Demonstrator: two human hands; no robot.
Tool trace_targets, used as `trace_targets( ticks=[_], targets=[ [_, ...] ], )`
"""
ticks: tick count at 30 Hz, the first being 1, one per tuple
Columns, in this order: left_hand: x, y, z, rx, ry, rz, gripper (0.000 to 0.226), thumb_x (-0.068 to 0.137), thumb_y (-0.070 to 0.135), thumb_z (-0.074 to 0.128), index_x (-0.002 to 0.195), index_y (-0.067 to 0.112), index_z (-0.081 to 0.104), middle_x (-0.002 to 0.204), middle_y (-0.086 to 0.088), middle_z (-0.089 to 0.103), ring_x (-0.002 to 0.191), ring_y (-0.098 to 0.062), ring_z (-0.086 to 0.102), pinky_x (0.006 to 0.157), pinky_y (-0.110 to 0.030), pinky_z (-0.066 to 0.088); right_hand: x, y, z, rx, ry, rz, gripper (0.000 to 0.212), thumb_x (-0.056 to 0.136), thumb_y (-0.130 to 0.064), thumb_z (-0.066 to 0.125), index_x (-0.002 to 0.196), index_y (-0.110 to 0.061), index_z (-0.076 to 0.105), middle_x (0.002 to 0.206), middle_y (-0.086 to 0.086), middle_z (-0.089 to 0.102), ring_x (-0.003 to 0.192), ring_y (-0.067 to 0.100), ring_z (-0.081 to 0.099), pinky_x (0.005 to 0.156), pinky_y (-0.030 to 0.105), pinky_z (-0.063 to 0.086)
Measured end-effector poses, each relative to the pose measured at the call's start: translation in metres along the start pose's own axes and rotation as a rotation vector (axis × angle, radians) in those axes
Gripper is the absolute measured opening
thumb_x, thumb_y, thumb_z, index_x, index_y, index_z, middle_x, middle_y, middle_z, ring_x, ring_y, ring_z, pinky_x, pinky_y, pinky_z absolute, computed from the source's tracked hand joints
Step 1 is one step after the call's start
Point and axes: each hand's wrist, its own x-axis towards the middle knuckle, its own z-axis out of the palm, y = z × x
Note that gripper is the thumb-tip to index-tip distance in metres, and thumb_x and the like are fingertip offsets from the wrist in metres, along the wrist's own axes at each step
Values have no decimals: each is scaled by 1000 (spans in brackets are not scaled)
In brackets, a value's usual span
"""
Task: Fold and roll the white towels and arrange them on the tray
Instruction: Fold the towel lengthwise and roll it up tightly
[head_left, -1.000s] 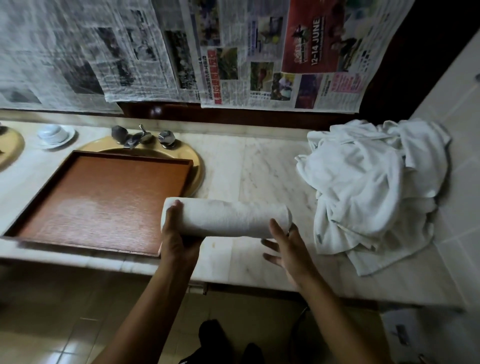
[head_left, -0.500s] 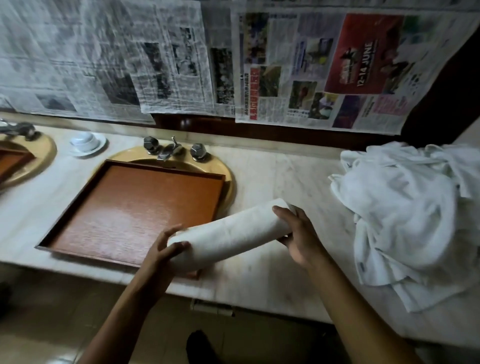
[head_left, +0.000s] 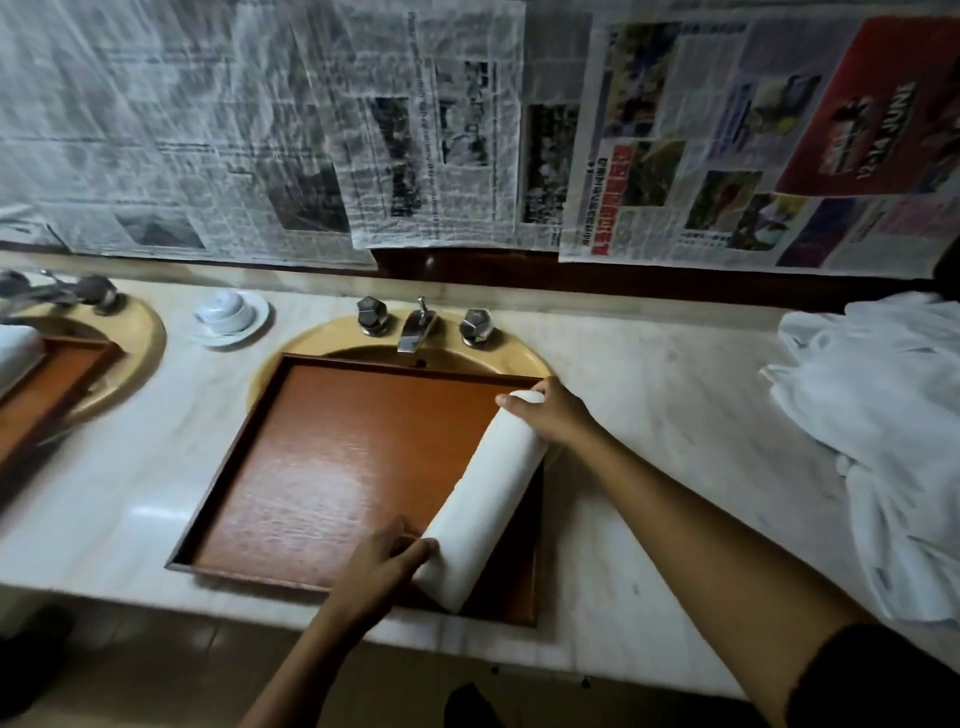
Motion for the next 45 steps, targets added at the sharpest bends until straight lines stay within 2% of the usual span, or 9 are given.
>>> trace_targets(
  ticks=[2, 7, 10, 13, 17, 28, 36, 41, 45],
  targets=[
    [11, -7, 1, 127, -7, 16, 41, 78, 60, 54, 88, 22, 64, 82, -1, 71, 75, -15, 66, 68, -34, 51, 16, -9, 15, -176, 5, -3, 92, 82, -75, 66, 146, -12, 45, 147, 10, 52, 132, 31, 52, 100, 38, 46],
    [28, -16, 9, 369, 16, 88, 24, 98, 31, 52, 82, 15, 60, 79, 2, 62, 69, -14, 56, 65, -31, 43, 32, -20, 36, -426, -9, -5, 98, 83, -83, 51, 153, -16, 40, 154, 15, 45, 135, 35, 50, 108, 47, 45],
    [30, -9, 12, 337, 110, 179, 17, 102, 26, 49, 113, 20, 61, 105, 6, 58, 90, -13, 53, 75, -30, 36, 27, -15, 27, -389, -62, -70, 82, 84, -70, 59, 149, -23, 46, 153, 9, 45, 134, 30, 50, 108, 43, 45],
    [39, 9, 23, 235, 16, 189, 61, 102, 54, 49, 152, 23, 31, 130, 6, 44, 116, -15, 50, 91, -29, 39, 22, -11, 23, -277, 0, -146, 62, 86, -59, 71, 135, -24, 57, 136, 2, 59, 119, 21, 58, 91, 32, 46],
    [63, 21, 39, 318, -38, 166, 102, 88, 73, 57, 162, 29, 3, 146, -5, 40, 124, -27, 52, 90, -30, 38, 21, -14, 27, -201, 56, -175, 39, 86, -53, 74, 110, -23, 68, 113, -3, 71, 102, 16, 64, 84, 31, 50],
    [70, 16, 57, 171, 53, 241, 93, 91, 65, 60, 162, 38, 7, 147, -1, 50, 113, -9, 49, 91, -26, 42, 33, -16, 26, -243, 91, -144, 26, 91, -46, 71, 98, -21, 71, 108, 0, 72, 102, 20, 65, 80, 27, 44],
    [84, 28, 55, 226, 27, 189, 87, 83, 65, 68, 151, 23, 33, 137, -4, 47, 107, -11, 42, 86, -29, 39, 34, -4, 15, -186, -26, -147, 42, 98, -58, 57, 119, -24, 70, 124, -4, 69, 115, 15, 62, 90, 29, 46],
    [93, 34, 58, 159, -5, 200, 111, 72, 65, 75, 157, 24, 19, 147, -3, 45, 123, -22, 51, 95, -37, 51, 35, -6, 14, -272, -140, -147, 54, 99, -65, 47, 129, -24, 66, 135, 0, 64, 123, 20, 59, 98, 35, 48],
    [85, 37, 66, -41, -28, 233, 95, 83, 49, 79, 157, 31, 22, 140, 7, 52, 115, -11, 56, 75, -8, 46, 41, -13, 15, -347, -110, -129, 65, 92, -74, 51, 113, -16, 71, 118, 5, 70, 107, 22, 64, 87, 36, 51]
  ],
)
